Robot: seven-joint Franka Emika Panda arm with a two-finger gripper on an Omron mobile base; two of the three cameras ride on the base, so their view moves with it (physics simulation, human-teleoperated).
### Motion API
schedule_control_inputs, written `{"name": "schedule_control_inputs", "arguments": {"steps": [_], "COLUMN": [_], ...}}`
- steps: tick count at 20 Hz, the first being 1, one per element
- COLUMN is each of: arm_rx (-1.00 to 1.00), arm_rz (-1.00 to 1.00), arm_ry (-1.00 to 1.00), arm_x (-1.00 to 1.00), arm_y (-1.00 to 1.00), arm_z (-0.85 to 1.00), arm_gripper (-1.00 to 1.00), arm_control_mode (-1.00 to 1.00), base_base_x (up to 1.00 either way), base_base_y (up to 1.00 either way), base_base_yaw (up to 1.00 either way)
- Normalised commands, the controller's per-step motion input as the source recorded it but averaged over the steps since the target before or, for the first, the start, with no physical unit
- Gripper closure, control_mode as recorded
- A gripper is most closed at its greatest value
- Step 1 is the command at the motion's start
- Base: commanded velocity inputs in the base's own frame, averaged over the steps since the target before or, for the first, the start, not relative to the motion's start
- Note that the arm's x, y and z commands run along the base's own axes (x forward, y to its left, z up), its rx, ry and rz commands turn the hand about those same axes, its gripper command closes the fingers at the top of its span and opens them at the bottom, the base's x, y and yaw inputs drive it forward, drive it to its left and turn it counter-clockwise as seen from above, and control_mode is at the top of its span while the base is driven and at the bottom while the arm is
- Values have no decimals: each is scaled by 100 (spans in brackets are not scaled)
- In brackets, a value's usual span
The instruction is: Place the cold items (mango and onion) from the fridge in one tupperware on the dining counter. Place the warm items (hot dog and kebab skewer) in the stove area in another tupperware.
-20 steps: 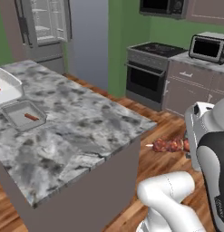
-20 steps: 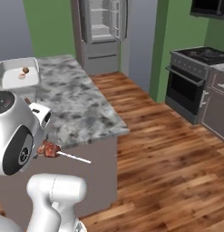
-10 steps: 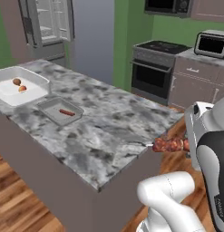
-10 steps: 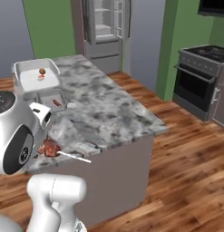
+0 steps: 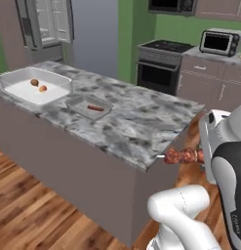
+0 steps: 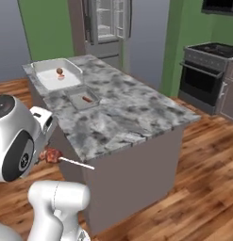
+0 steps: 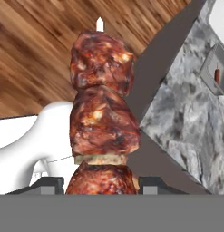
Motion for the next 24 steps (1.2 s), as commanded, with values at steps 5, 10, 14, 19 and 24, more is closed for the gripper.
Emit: {"name": "schedule_control_inputs", "arguments": {"steps": [5, 10, 14, 19, 24], "arm_rx": [0, 0, 0, 0, 0], "arm_rz": [0, 0, 0, 0, 0], "arm_ry": [0, 0, 0, 0, 0], "arm_x": [0, 0, 0, 0, 0], "arm_y": [0, 0, 0, 0, 0], "arm_z": [0, 0, 0, 0, 0], "arm_gripper": [100, 100, 100, 100, 100], "arm_control_mode": [100, 100, 100, 100, 100], "base_base_x": [-3, 9, 11, 17, 0], "base_base_y": [86, 74, 70, 68, 83], "base_base_yaw": [-38, -50, -53, -53, -55]}}
